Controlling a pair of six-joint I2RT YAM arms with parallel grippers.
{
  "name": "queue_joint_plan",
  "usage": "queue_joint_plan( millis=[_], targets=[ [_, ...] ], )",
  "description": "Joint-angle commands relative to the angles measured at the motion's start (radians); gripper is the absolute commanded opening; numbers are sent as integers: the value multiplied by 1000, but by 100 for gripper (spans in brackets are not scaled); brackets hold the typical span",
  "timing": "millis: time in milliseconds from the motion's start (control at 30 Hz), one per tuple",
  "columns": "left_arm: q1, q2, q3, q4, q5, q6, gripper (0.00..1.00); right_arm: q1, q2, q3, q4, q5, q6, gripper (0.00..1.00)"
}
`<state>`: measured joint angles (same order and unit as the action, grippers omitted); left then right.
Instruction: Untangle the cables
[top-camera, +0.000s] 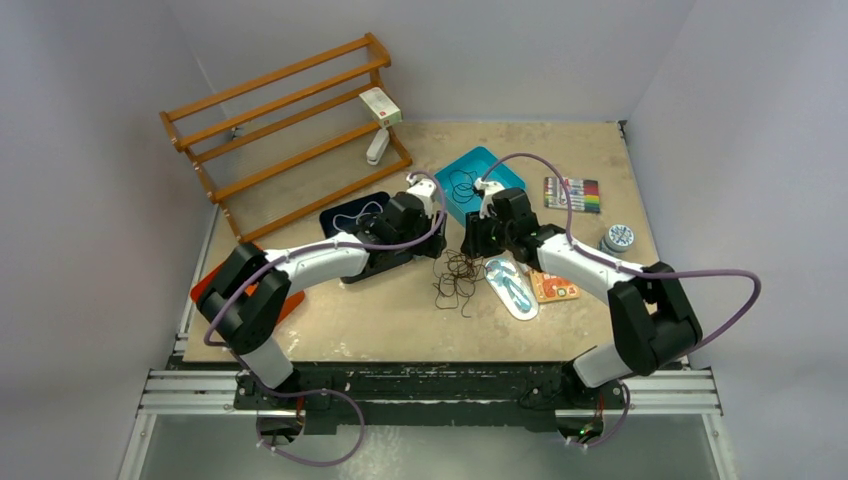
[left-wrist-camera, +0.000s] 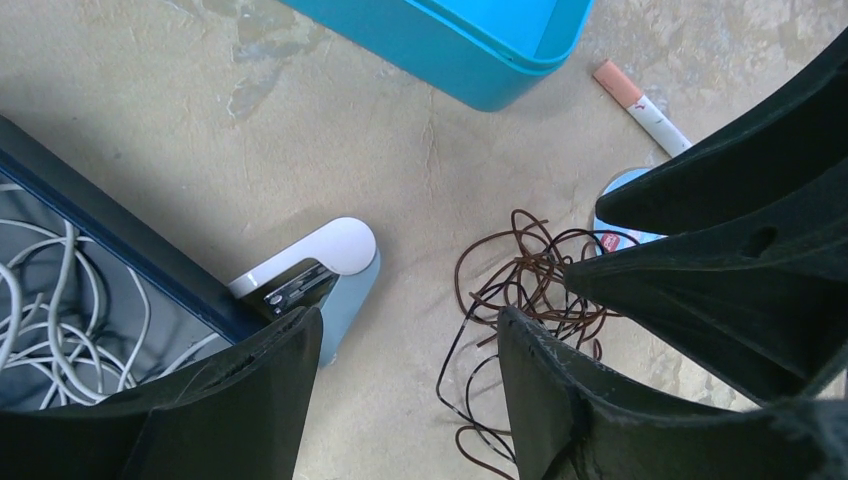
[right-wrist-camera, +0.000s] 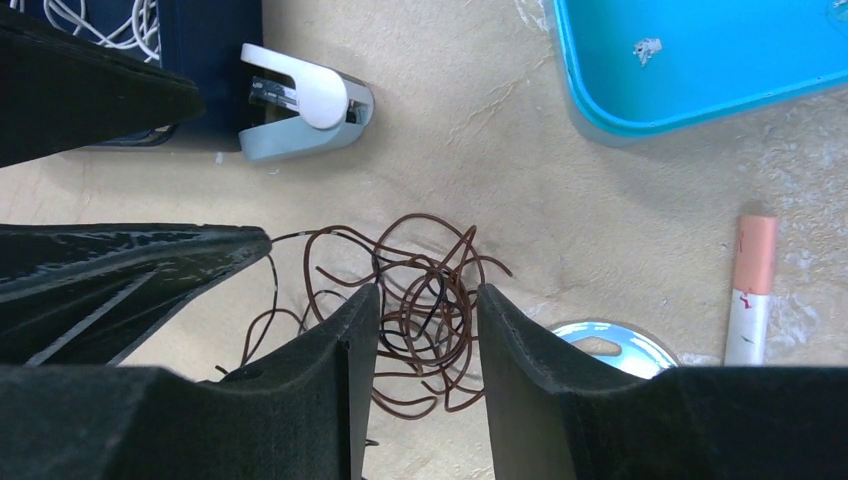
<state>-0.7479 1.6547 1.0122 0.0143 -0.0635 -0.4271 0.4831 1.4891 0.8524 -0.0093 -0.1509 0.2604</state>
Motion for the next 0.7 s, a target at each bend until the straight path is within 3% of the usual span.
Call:
queue_joint_plan(
  millis=[0, 467, 533, 667],
  targets=[
    [-5, 9, 35, 62, 30, 15, 64, -4, -4, 28, 14, -42, -22, 42],
    [-15, 8, -10, 182, 167, 186, 62, -19, -132, -34, 8, 79, 38, 41],
    [-16, -1, -8, 160, 113, 164, 60, -23, -148, -41, 9, 95, 45, 41],
    [-16, -113, -52, 80, -189, 27, 58, -27, -156, -50, 34, 105, 58, 41]
  ],
)
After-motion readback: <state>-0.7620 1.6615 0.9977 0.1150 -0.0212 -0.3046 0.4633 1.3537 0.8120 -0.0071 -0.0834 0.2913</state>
